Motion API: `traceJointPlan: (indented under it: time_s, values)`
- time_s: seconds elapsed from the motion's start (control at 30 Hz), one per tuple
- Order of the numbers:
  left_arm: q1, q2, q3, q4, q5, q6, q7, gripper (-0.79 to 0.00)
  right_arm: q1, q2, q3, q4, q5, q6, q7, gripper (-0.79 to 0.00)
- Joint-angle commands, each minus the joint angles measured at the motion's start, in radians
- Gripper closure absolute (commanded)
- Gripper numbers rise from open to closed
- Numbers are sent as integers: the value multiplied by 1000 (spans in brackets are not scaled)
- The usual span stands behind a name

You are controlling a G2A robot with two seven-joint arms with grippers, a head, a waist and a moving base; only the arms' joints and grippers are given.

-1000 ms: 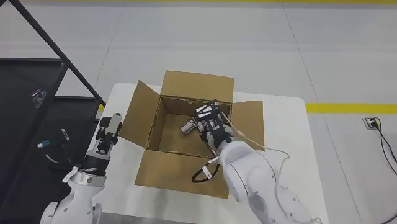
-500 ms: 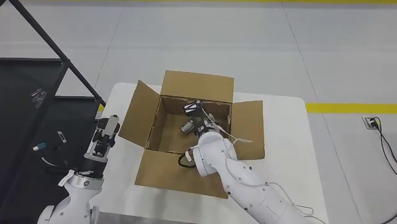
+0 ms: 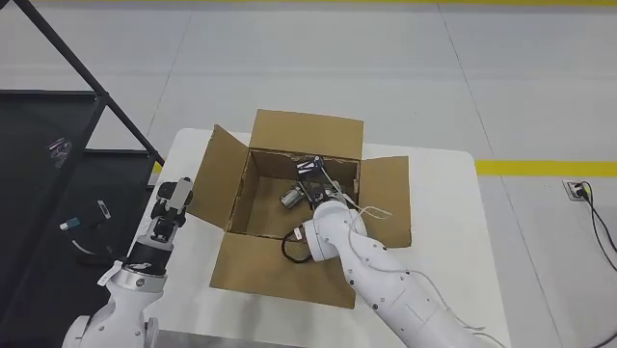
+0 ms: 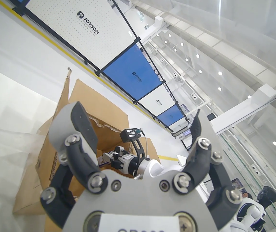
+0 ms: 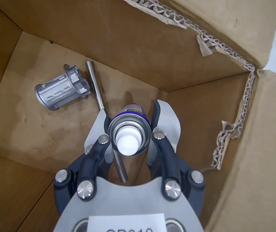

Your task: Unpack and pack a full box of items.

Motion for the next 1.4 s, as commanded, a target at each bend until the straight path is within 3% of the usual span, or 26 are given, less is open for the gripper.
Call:
traceJointPlan:
  time_s: [0.0, 0.23, 0.4, 0.5, 0.63, 0.77, 0.8, 0.87, 0.9, 0.97, 1.13, 1.37]
  values:
    - [-2, 0, 4, 3, 2, 0, 1, -785, 0, -3, 8, 5, 3, -10, 1, -388]
    - [-14, -1, 16, 12, 4, 2, 2, -785, -25, -4, 38, -29, -24, -31, 4, -474]
    - [-27, -1, 19, 17, 10, 2, -2, -785, -70, 7, 74, -130, -62, -51, 12, -505]
    - [-33, 0, 11, 10, 30, 2, 10, -785, -128, 21, 114, -272, -74, -91, 28, -520]
    - [-30, 2, -38, 5, 41, 25, 28, -785, -247, 50, 197, -547, -84, -186, 78, -600]
    - [-27, 6, -95, 19, 30, 54, 5, -785, -374, 77, 310, -806, -2, -317, 124, -622]
    - [-29, 8, -103, 26, 26, 58, -14, -785, -402, 81, 338, -855, 27, -344, 131, -653]
    - [-38, 11, -118, 45, 20, 70, -53, -785, -449, 89, 392, -935, 114, -397, 150, -785]
    - [-46, 13, -120, 58, 16, 72, -80, -785, -467, 92, 419, -964, 192, -433, 170, -785]
    - [-66, 17, -129, 91, 16, 86, -122, -785, -481, 98, 483, -991, 315, -484, 215, -785]
    - [-112, 28, -123, 163, 26, 97, -252, -785, -481, 98, 483, -991, 315, -484, 215, -785]
    - [-172, 33, -76, 207, 18, 95, -326, -785, -505, 101, 517, -966, 362, -466, 161, -785]
